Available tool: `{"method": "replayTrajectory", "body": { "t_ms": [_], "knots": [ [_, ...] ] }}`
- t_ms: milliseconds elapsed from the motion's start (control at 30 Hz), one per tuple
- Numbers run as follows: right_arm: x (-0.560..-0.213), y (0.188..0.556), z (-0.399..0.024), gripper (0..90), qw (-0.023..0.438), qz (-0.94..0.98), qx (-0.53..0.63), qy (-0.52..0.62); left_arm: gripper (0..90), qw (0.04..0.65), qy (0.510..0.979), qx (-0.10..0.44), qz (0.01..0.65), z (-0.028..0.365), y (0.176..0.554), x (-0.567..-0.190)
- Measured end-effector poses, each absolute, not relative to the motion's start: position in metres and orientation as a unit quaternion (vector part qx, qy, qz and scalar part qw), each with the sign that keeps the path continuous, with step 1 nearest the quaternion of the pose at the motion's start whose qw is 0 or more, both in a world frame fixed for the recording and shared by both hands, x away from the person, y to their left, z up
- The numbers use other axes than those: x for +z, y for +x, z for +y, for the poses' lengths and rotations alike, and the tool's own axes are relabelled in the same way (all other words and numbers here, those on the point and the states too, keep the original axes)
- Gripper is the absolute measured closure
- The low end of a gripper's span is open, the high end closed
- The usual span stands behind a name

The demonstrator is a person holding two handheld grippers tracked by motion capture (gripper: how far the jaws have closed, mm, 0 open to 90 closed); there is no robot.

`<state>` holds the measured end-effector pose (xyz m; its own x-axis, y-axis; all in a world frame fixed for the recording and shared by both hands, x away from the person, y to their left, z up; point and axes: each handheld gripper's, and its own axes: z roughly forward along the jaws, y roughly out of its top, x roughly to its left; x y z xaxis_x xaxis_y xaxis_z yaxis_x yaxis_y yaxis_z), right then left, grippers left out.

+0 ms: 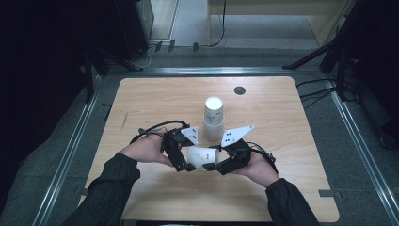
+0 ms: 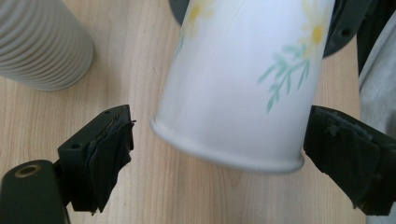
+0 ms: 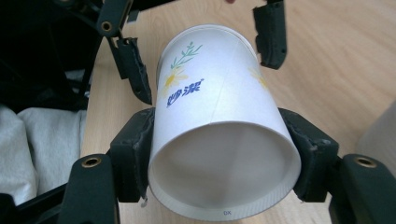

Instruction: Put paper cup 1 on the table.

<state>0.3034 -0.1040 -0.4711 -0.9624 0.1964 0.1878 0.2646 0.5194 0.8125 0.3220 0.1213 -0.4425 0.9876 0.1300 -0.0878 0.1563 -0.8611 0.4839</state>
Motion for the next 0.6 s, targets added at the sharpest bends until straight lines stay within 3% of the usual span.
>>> {"method": "replayTrajectory", "body": {
  "t_ms": [600],
  "knots": [
    [-0.456, 0.304, -0.127, 34.4, 0.041, -0.84, -0.523, -0.138, 7.6, 0.378, 0.917, -0.054, 0.114, 0.144, 0.318, -0.446]
  ]
}}
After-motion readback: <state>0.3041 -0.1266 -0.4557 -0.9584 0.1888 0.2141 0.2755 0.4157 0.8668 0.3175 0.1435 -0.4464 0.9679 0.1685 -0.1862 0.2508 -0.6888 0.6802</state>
